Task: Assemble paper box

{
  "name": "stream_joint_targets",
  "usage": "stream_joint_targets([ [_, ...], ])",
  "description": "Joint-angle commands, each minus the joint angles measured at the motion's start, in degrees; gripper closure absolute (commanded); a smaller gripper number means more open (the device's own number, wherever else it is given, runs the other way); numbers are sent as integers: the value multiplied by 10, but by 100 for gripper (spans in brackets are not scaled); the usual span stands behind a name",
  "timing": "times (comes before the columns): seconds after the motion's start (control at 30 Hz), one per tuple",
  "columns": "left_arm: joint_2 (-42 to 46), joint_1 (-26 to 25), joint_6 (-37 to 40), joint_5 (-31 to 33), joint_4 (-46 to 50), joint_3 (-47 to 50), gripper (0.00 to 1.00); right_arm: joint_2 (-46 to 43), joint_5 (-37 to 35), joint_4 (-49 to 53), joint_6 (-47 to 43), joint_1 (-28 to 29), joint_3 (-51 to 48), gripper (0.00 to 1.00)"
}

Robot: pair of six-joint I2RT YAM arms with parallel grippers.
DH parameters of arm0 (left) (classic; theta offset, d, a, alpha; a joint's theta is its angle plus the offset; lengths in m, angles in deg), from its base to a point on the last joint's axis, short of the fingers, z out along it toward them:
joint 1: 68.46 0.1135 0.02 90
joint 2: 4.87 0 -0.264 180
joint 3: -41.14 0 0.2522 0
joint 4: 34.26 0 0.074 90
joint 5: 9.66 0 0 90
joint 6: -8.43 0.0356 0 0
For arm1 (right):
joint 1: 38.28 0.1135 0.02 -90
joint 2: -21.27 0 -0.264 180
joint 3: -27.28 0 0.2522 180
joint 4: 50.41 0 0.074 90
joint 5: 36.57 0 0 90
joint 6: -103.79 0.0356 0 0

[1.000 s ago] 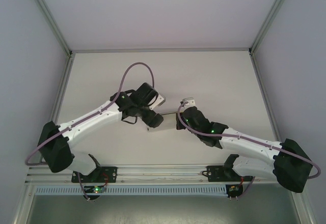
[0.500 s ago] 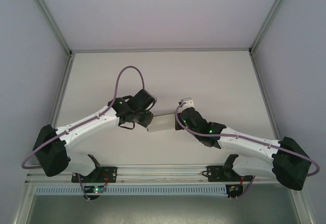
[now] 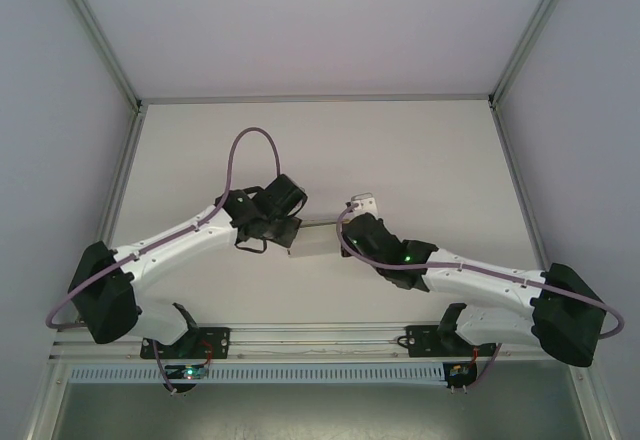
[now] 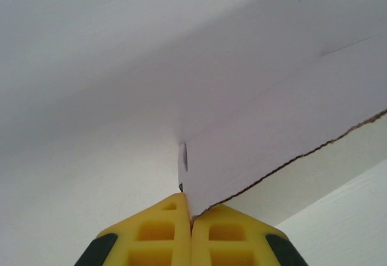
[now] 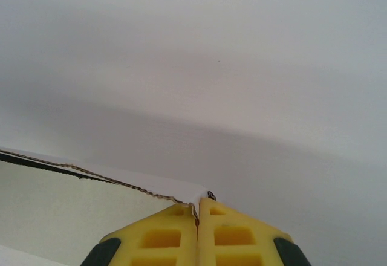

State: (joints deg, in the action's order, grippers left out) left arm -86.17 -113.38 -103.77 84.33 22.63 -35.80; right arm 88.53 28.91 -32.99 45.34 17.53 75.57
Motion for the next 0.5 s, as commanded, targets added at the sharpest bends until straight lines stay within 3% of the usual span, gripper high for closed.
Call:
stream_joint_targets([
  [0.0,-21,0,-52,-18,24,-21,100,24,-8,94,12,20,-2,100],
  [0.47,-16,20,-207,-136,-14,-31,100,38,-33,64,39,68,-13,100],
])
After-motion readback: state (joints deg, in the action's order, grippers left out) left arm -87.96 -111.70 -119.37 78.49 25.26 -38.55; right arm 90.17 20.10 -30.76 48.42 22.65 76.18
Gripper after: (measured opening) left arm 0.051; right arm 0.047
